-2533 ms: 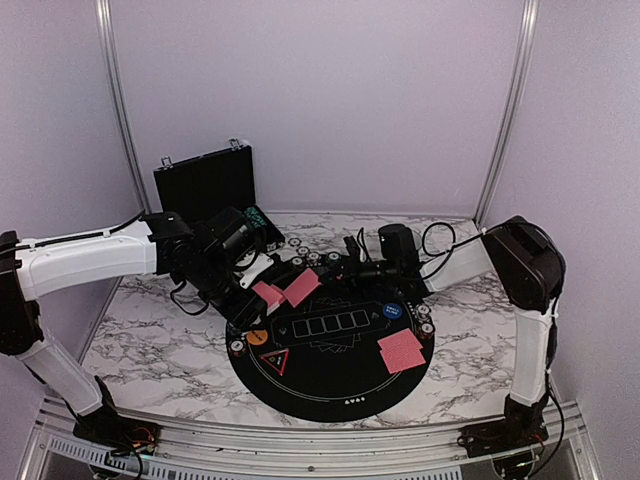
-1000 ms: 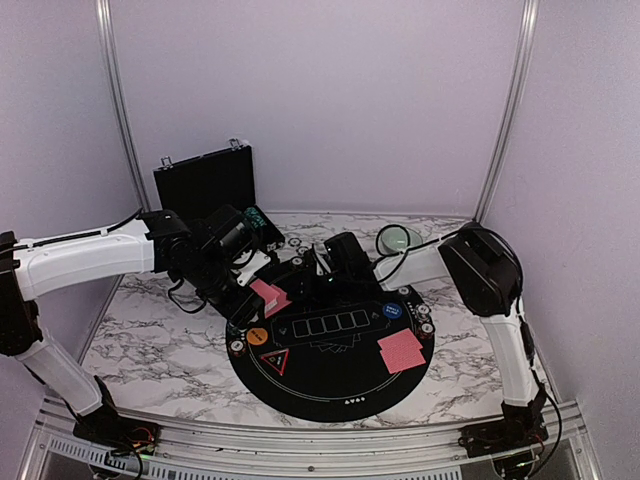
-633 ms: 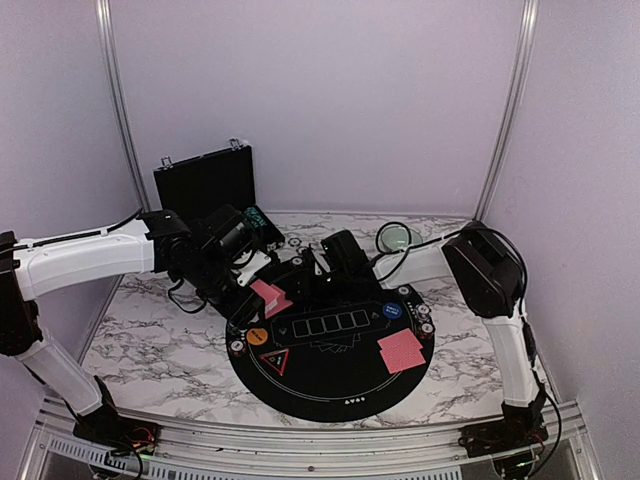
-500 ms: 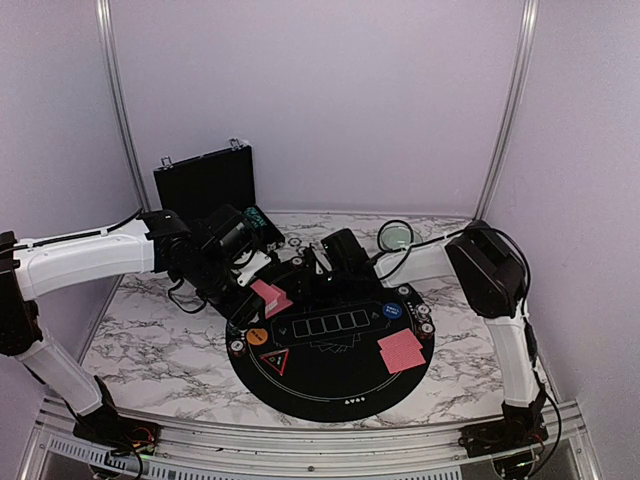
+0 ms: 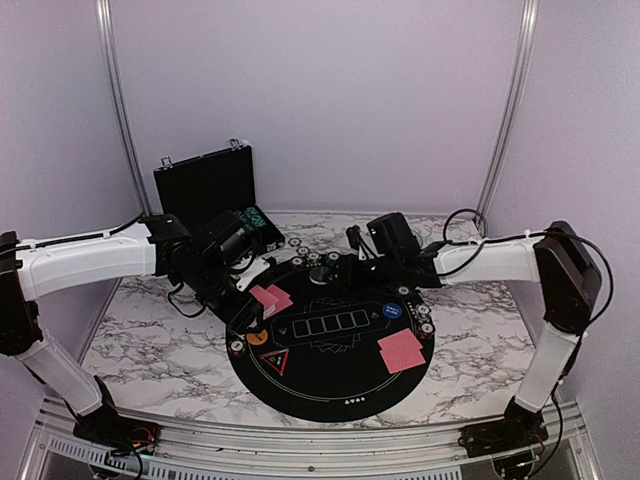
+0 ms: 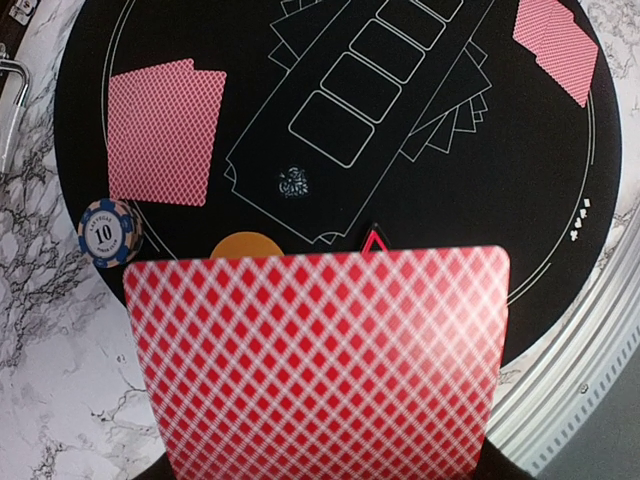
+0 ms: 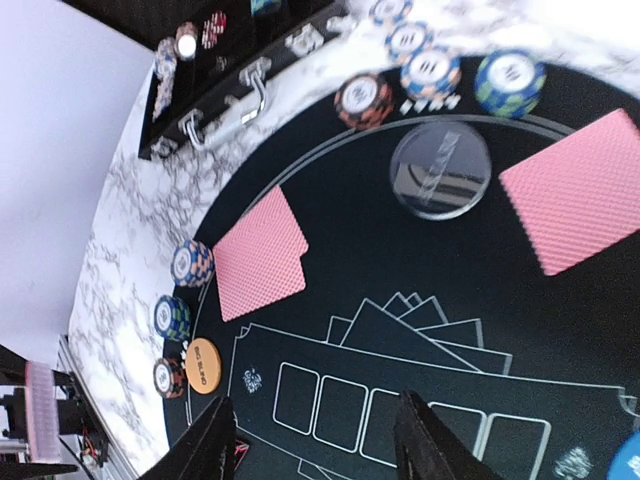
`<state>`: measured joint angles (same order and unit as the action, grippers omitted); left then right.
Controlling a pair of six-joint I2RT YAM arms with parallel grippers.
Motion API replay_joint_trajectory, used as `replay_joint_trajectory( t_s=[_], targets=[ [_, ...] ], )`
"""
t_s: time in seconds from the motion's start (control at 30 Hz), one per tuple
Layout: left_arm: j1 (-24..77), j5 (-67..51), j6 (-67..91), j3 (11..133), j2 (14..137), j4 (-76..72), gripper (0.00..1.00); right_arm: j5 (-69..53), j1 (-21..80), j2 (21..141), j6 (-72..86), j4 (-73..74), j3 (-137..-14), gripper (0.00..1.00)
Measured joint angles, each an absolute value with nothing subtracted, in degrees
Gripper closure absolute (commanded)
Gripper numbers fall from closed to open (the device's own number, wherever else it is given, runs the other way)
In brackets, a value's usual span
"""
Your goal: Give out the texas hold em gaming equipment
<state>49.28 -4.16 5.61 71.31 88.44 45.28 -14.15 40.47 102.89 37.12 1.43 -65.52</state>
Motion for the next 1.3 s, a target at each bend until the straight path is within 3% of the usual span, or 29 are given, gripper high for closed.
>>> replay_joint_trajectory(
  t_s=[0.3, 0.8, 1.3],
  targets=[
    [49.3, -4.1, 6.3, 70.6, 88.7, 45.3, 0.5, -15.4, 36.5, 87.0, 37.7, 1.1, -57.0, 0.41],
    [51.7, -2.7, 7.3, 76.9, 95.9, 46.7, 0.5, -36.5, 36.5, 92.6, 42.2, -3.3, -55.4, 0.4],
    [52.6, -1.8, 6.7, 79.7, 98.6, 48.3, 0.5, -44.5, 38.2, 98.1, 46.1, -8.9, -57.5, 0.41]
  ],
)
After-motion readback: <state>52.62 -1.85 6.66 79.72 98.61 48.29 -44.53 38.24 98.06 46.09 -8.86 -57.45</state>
